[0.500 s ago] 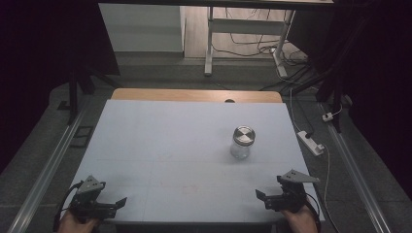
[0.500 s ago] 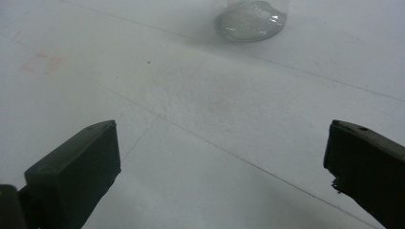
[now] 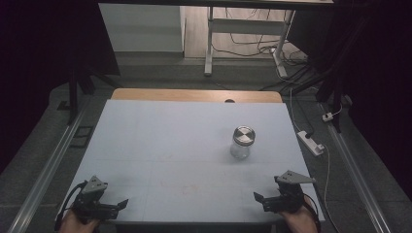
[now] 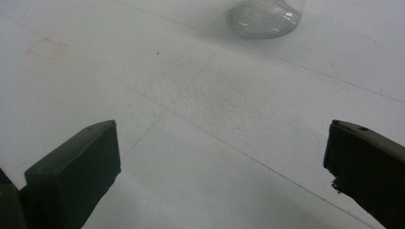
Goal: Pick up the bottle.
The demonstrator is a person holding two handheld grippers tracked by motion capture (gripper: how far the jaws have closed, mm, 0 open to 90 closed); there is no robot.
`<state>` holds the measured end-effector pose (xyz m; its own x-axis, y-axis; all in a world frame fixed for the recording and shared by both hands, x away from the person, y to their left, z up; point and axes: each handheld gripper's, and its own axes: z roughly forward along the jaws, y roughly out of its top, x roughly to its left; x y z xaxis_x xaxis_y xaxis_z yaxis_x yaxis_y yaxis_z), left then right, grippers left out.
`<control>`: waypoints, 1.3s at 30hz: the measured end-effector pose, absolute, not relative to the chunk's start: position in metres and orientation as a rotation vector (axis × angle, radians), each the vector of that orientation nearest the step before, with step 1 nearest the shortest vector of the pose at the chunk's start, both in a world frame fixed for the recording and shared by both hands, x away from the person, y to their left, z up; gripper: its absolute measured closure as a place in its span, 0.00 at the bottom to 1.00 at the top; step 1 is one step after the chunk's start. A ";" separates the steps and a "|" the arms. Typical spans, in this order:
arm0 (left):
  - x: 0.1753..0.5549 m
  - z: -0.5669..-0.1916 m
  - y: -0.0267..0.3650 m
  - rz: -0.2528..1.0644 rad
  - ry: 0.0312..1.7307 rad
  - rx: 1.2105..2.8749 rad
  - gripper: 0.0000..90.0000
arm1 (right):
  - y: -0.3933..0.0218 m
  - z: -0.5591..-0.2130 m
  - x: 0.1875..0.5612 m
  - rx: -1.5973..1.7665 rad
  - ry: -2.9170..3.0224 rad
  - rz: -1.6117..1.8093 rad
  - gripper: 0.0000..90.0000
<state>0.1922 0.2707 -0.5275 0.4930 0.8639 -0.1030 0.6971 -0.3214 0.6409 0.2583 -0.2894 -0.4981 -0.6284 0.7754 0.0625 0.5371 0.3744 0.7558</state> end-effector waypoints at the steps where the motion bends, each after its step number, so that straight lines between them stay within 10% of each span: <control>1: 0.192 -0.528 0.271 0.341 1.278 2.109 0.04 | -0.289 -0.498 0.258 1.150 2.336 1.111 0.00; 39: 0.193 -0.527 0.274 0.315 1.280 2.084 0.03 | -0.274 -0.488 0.277 1.033 2.346 1.231 0.00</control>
<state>0.1926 0.2738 -0.5274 0.4915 0.8608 -0.1320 0.7009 -0.3010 0.6466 0.2771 -0.2745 -0.4877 -0.6977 0.7134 0.0656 0.4594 0.3753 0.8050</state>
